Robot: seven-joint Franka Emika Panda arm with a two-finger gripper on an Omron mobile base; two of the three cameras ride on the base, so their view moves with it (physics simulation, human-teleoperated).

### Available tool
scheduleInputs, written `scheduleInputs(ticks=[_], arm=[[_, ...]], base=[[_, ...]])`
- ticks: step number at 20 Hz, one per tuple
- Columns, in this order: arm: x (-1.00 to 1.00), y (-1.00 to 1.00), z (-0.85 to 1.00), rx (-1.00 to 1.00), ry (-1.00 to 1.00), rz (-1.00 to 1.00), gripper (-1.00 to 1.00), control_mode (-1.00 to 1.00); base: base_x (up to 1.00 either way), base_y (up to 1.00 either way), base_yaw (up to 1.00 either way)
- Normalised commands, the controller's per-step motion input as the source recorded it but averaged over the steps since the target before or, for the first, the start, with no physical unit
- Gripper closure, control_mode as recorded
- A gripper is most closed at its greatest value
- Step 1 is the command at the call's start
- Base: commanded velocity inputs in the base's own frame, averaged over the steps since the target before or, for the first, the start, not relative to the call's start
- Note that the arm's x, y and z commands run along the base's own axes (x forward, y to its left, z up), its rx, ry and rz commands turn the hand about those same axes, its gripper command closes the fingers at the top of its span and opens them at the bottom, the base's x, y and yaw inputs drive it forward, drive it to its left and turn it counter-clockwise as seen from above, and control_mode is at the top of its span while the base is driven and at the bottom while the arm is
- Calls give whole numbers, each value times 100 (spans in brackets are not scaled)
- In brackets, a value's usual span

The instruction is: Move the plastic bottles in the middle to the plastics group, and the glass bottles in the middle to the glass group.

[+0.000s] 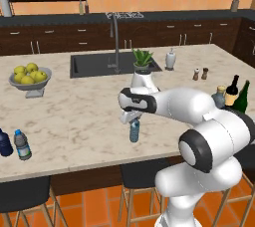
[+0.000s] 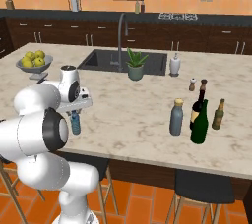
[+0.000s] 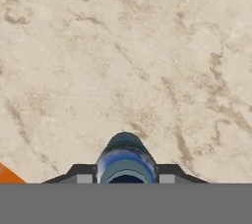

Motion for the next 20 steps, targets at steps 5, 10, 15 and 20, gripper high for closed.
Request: scheduleInputs(ticks=[5, 10, 15, 20], arm=[[-1, 31, 15, 0, -8, 0, 100, -100], [-11, 61, 38, 0, -2, 7, 100, -100], [-2, 89, 26, 0, 0, 17, 100, -100], [0, 94, 6, 0, 2, 25, 100, -100]], base=[[0, 0, 0], [0, 0, 0], [0, 0, 0], [0, 0, 0]])
